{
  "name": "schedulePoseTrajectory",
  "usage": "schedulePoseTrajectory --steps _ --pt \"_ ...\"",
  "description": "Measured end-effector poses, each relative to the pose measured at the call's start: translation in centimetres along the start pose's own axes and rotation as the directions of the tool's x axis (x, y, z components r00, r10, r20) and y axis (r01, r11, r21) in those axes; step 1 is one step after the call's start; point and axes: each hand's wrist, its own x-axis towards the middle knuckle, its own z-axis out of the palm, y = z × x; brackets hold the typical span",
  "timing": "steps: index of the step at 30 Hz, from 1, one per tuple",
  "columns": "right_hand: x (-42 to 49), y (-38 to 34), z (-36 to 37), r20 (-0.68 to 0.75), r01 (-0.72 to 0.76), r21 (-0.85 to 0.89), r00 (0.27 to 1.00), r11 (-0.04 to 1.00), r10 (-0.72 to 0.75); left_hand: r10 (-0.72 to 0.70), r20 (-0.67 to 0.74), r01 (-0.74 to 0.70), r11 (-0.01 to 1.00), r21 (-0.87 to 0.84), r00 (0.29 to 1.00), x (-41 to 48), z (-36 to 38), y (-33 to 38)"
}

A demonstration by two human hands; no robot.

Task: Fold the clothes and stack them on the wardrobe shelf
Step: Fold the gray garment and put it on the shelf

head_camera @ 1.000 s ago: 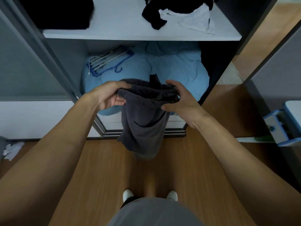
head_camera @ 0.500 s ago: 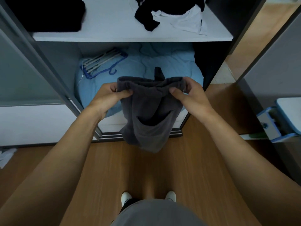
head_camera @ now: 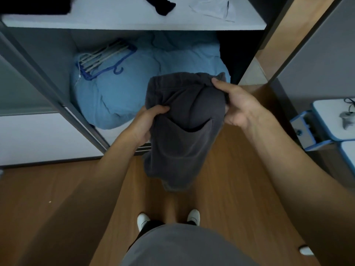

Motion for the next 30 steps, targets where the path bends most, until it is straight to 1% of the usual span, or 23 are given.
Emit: schedulePoseTrajectory --steps 2,4,5,6,7,9,11,13,15,17,18,19,20,21,23,24,25,26,28,29,30 --pt "0.1 -0.5 -1.8 0.139 0.059 0.065 0.988 0.996 -0.068 -0.064 -0.028 0.062 0.997 -0.054 0.998 -0.1 0.8 0.4" --pt "-0.1 0.0 -4.0 0.318 0.124 0.103 0.936 0.987 -0.151 -0.156 -0.022 0.152 0.981 -0.120 0.988 -0.2 1.6 0.9" --pt "-0.1 1.0 -5.0 0.365 0.144 0.059 0.918 0.988 -0.156 -0.193 -0.015 0.189 0.973 -0.136 0.981 -0.4 1.9 1.0" --pt "0.0 2.4 -5.7 0.376 0.161 -0.014 0.915 0.987 -0.144 -0.217 -0.012 0.214 0.966 -0.143 0.976 -0.6 2.3 1.1" --pt "0.0 4.3 -6.1 0.370 0.161 -0.082 0.921 0.984 -0.120 -0.234 -0.009 0.230 0.962 -0.146 0.972 -0.8 2.6 1.2" --pt "0.2 8.0 -6.1 0.329 0.134 -0.140 0.941 0.981 -0.082 -0.262 -0.018 0.259 0.960 -0.109 0.965 -1.1 3.2 1.1" --pt "0.7 10.6 -5.3 0.290 0.179 -0.120 0.947 0.977 -0.138 -0.295 -0.053 0.294 0.956 -0.018 0.954 -1.3 3.1 1.4" --pt "0.8 11.5 -4.4 0.266 0.232 -0.076 0.942 0.970 -0.204 -0.317 -0.101 0.324 0.944 0.056 0.943 -1.3 2.4 1.8" --pt "0.7 11.5 -3.6 0.227 0.269 -0.064 0.942 0.961 -0.248 -0.296 -0.125 0.307 0.948 0.084 0.947 -1.2 1.4 2.0" --pt "0.6 11.3 -2.9 0.191 0.284 -0.051 0.944 0.958 -0.269 -0.219 -0.128 0.227 0.973 0.051 0.967 -1.2 0.0 2.0" --pt "0.6 11.3 -2.5 0.182 0.276 -0.034 0.947 0.961 -0.265 -0.185 -0.097 0.188 0.982 0.016 0.978 -1.4 -1.0 1.7" --pt "0.4 11.3 -2.1 0.168 0.248 -0.012 0.956 0.969 -0.242 -0.176 -0.033 0.176 0.984 -0.005 0.984 -1.7 -2.1 1.0" --pt "0.2 11.2 -1.7 0.150 0.207 0.010 0.967 0.978 -0.206 -0.198 0.051 0.198 0.980 0.003 0.979 -2.3 -2.9 0.1" --pt "0.0 11.0 -1.5 0.139 0.161 0.026 0.977 0.987 -0.163 -0.247 0.111 0.242 0.969 0.056 0.963 -3.0 -3.4 -0.9" --pt "-0.2 10.4 -1.2 0.135 0.065 0.014 0.989 0.998 -0.066 -0.353 0.182 0.317 0.927 0.201 0.918 -4.1 -3.8 -2.9" --pt "-0.3 9.9 -1.0 0.128 0.014 -0.019 0.992 1.000 -0.012 -0.376 0.212 0.316 0.910 0.269 0.902 -4.3 -3.7 -3.8" --pt "-0.3 9.3 -0.9 0.109 -0.043 -0.068 0.993 0.997 0.050 -0.361 0.230 0.275 0.902 0.334 0.904 -4.4 -3.3 -4.5" --pt "-0.3 8.7 -1.0 0.088 -0.103 -0.120 0.990 0.987 0.114 -0.313 0.224 0.218 0.905 0.365 0.923 -4.4 -2.8 -4.9" --pt "0.0 7.3 -1.7 0.078 -0.198 -0.148 0.974 0.969 0.211 -0.197 0.160 0.136 0.935 0.326 0.967 -4.3 -2.3 -5.1" --pt "0.1 6.7 -2.3 0.092 -0.206 -0.129 0.972 0.970 0.218 -0.160 0.126 0.120 0.953 0.279 0.979 -4.3 -2.2 -5.0" --pt "0.3 6.3 -3.0 0.128 -0.181 -0.098 0.973 0.979 0.192 -0.138 0.107 0.111 0.969 0.222 0.985 -4.3 -2.2 -4.9"
